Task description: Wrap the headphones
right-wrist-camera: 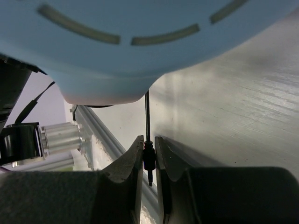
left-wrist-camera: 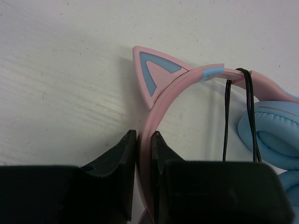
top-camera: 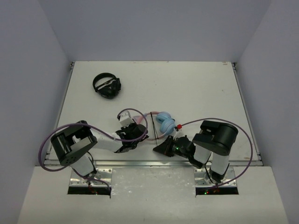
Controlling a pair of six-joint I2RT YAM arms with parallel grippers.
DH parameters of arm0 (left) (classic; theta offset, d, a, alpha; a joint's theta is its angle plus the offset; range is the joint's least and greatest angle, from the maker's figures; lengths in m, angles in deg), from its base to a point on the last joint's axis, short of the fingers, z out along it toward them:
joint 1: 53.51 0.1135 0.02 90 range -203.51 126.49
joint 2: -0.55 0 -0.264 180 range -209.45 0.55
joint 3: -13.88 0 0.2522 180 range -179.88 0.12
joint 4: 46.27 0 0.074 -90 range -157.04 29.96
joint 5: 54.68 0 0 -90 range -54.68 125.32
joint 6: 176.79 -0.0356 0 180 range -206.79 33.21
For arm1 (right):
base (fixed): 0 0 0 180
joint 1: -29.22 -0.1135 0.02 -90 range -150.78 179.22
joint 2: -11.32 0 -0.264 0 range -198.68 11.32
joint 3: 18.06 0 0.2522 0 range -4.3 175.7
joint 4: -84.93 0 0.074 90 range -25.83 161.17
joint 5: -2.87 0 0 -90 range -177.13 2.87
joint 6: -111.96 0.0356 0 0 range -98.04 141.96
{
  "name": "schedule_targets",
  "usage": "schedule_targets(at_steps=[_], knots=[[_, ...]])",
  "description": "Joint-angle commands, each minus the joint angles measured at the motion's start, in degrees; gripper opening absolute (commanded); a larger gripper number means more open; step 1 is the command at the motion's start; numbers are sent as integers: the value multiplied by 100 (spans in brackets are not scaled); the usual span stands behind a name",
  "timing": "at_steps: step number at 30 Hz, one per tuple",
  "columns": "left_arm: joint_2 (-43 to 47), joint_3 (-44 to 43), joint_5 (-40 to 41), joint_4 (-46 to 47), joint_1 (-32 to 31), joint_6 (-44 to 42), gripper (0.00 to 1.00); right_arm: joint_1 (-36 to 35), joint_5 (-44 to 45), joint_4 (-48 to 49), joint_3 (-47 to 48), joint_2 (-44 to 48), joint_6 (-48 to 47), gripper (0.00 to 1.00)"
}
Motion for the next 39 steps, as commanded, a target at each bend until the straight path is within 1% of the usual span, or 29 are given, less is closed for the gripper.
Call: schedule_targets(at_steps=[1, 2, 3, 4, 7, 9, 13, 15, 16, 18, 21, 22, 23, 24, 25, 26, 27, 28, 29, 30, 31, 32, 34, 35, 36, 39], knots=[[-24, 25, 452, 1003, 12, 182, 0, -107, 149, 1871, -419, 61, 18, 16], [-59, 69, 452, 1047, 12, 164, 1, -150, 202, 1871, -463, 149, 44, 17], [-86, 130, 461, 1161, 12, 103, 0, -194, 264, 1871, -559, 202, 53, 21], [-130, 244, 452, 1353, 4, 68, 0, -273, 369, 1871, -603, 272, 53, 22], [-235, 254, 417, 1531, 4, -152, 0, -388, 493, 1871, -779, 606, 19, 28], [-262, 262, 426, 1531, -14, -178, 0, -449, 537, 1871, -902, 826, 27, 30], [-271, 342, 443, 1663, -14, -354, 0, -695, 976, 1862, -1192, 1256, -35, 32], [-323, 333, 479, 1654, -14, -442, 0, -783, 1046, 1862, -1368, 1536, 9, 56], [-332, 324, 487, 1645, -14, -494, 0, -810, 1073, 1836, -1420, 1634, 27, 99], [-376, 315, 505, 1645, -14, -548, 0, -871, 1082, 1705, -1509, 2001, 53, 99], [-403, 263, 505, 1610, -14, -635, 0, -924, 1196, 906, -1562, 2503, 36, 99], [-403, 236, 488, 1593, -14, -731, 0, -933, 1231, 338, -1570, 2975, -51, 99], [-394, 175, 461, 1532, -14, -802, 1, -942, 1327, -15, -1553, 3267, -96, 99], [-359, 122, 444, 1453, -14, -942, 0, -942, 1380, -1028, -1509, 3600, -148, 99], [-324, 61, 426, 1313, -14, -987, 0, -942, 1433, -1726, -1413, 4387, -349, 99], [-228, 8, 408, 1224, -14, -1100, 0, -942, 1599, -2472, -1116, 4821, -447, 99], [-175, -18, 391, 1171, -14, -1267, 0, -942, 1740, -4046, -931, 5252, -526, 99], [-139, -45, 391, 1092, -14, -1329, 0, -951, 1863, -4566, -703, 5952, -744, 99], [-69, -71, 399, 979, -14, -1434, 0, -951, 2108, -5198, -674, 6290, -807, 99], [-51, -80, 382, 977, -14, -1522, 0, -951, 2215, -5457, -665, 6598, -930, 99], [-42, -89, 365, 986, -14, -1593, 0, -951, 2311, -5764, -578, 7166, -992, 99], [-51, -98, 338, 1030, -14, -1750, 0, -951, 2417, -6437, -499, 7407, -1036, 99], [-69, -115, 250, 1126, -14, -1892, 0, -951, 2611, -6907, -349, 7916, -1220, 99], [-77, -98, 154, 1231, -5, -2136, 0, -951, 2637, -7301, -349, 8023, -1282, 99], [-95, -98, 40, 1328, 4, -2243, 0, -951, 2690, -7462, -123, 8111, -1422, 99], [-200, -168, -5, 1215, 12, -2314, 0, -942, 2734, -8060, 283, 8279, -1677, 99]])
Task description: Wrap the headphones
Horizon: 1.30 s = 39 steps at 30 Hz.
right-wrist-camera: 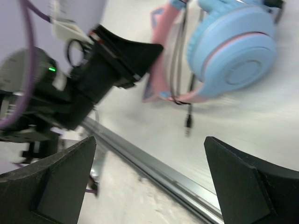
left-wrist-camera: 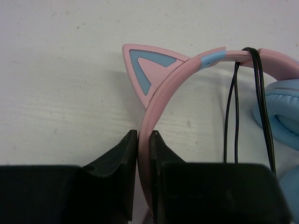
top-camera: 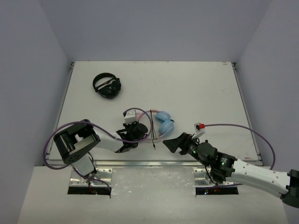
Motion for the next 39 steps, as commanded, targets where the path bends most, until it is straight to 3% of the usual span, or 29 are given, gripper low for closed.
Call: schedule_targets(at_steps=[1, 6, 10, 15, 17, 23, 24, 26, 27, 29, 30, 34, 39], knots=[[-58, -231, -210, 323, -1, -306, 1, -17, 328, -1248, 378, 127, -487, 99], [-278, -302, -246, 200, 8, -314, 9, -17, 231, -1389, 606, 215, -803, 99], [-253, -249, -123, 95, 26, -227, 38, -17, 213, -1459, 607, 267, -856, 99], [194, -82, 79, -194, 61, -16, 54, -17, 240, -1573, 598, 530, -900, 99], [450, -56, 123, -388, 61, 89, 64, -9, 249, -1705, 659, 575, -1005, 99], [1768, -371, 185, -1652, 35, 301, 91, -17, 424, -2565, 1465, 330, -1855, 99], [2013, -633, 194, -2168, 17, 292, 100, -17, 633, -2776, 1668, 85, -2050, 99], [2182, -1038, 325, -3091, 17, 528, 100, -17, 1194, -3854, 2334, -249, -2088, 99], [2339, -1501, 378, -4184, 17, 730, 100, -9, 1842, -4233, 2564, -434, -2043, 99], [2681, -1891, 649, -5880, 17, 1599, 100, -17, 2312, -5218, 3248, -994, -2104, 99], [2849, -2023, 721, -6326, 17, 1845, 100, -17, 2532, -5517, 3496, -1181, -2087, 99], [3964, -2288, 870, -7384, 52, 1964, 100, -9, 3463, -7535, 4744, -2043, -1719, 99], [4923, -2780, 1133, -8219, 149, 1532, 100, -17, 3755, -8912, 5801, -2475, -1287, 99]])
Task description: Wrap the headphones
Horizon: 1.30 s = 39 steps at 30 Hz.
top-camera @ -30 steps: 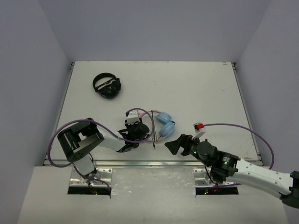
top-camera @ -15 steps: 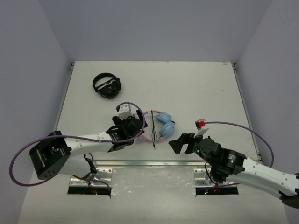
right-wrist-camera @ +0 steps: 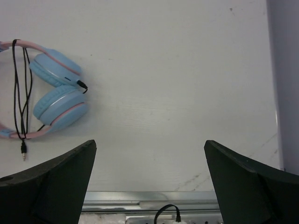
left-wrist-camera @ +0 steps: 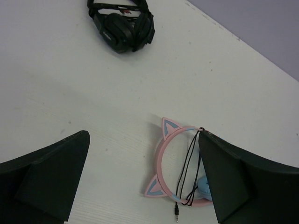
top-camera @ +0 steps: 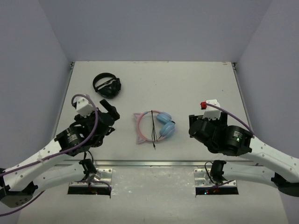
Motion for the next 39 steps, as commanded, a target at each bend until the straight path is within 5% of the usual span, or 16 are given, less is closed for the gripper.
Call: schedule_targets(at_steps=[1, 13, 39], knots=[[395, -435, 513, -1175, 63, -154, 100, -17, 645, -1651, 485, 19, 256, 99], [800, -488, 717, -1783, 46, -215, 100, -9, 320, -536, -24, 1653, -1114, 99], [1302, -365, 769, -1914, 46, -5, 100, -17, 425, -606, -323, 1593, -755, 99]])
